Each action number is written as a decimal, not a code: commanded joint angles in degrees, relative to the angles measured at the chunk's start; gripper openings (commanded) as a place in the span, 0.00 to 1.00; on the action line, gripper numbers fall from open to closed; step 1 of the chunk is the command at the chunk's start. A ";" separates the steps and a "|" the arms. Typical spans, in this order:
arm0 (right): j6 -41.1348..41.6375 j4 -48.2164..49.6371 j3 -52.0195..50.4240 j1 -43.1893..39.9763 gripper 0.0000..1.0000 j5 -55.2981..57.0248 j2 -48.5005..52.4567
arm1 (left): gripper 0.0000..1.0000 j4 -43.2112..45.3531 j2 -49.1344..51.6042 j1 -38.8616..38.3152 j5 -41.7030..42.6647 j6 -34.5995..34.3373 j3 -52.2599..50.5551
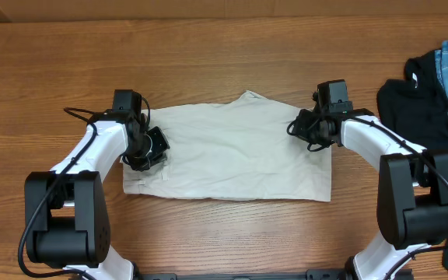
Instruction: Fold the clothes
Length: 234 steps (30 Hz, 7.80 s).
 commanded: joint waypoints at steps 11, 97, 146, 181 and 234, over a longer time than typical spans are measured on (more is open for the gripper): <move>-3.56 -1.11 6.40 0.04 0.11 1.60 0.74 | 0.04 -2.45 1.14 5.70 -7.56 -5.66 0.52; -12.22 -40.61 31.69 -3.82 1.00 -0.83 0.70 | 0.91 -4.61 12.92 29.57 18.08 40.98 6.38; -12.17 -41.79 28.89 2.91 0.70 -8.98 0.74 | 0.04 -44.59 19.56 25.83 6.29 31.41 58.73; -8.68 -24.04 12.44 7.06 0.06 -12.79 0.81 | 0.07 -51.30 19.45 -16.74 3.54 15.15 80.98; -11.96 -46.42 14.97 1.01 0.53 -20.02 0.59 | 0.91 -50.31 20.98 -20.13 0.00 12.35 77.66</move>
